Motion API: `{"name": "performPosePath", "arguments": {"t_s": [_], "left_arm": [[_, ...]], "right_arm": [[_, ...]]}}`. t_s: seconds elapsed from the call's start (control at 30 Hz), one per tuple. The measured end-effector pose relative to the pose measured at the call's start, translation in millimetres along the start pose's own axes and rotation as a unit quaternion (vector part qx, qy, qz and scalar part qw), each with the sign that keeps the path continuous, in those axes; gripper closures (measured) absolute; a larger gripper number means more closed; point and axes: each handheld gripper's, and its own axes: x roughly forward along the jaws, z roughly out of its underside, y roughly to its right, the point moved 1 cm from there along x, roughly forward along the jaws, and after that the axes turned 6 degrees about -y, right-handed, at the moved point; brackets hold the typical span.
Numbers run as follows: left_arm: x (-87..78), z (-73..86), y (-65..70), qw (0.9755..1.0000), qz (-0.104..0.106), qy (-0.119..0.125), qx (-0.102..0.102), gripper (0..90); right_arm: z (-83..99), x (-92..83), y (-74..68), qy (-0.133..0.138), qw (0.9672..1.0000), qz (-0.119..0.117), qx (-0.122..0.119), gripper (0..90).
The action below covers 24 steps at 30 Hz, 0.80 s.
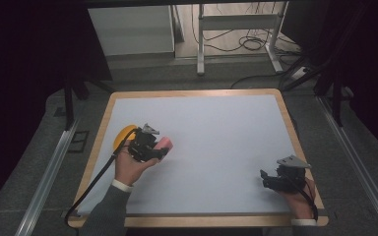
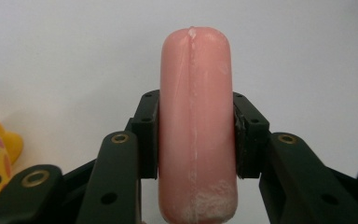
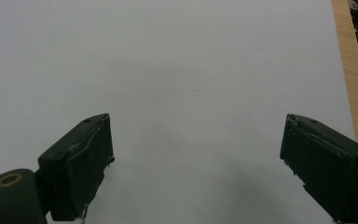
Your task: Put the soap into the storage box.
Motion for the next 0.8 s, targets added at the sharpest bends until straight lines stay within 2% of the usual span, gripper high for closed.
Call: {"name": "performPosePath", "arguments": {"t_s": [0.37, 0.8], "left_arm": [[-5.5, 0.0, -3.9, 1.0, -0.003, 0.004, 0.0, 60.2], [-13.4, 1.9, -11.0, 0.9998, -0.009, 0.016, -0.01, 60.1]], "right_arm": [[-0.1, -0.9, 1.4, 0.001, 1.0, 0.002, 0.002, 9.1], [0.1, -0.7, 1.1, 0.001, 1.0, 0.002, 0.001, 9.1]]}}
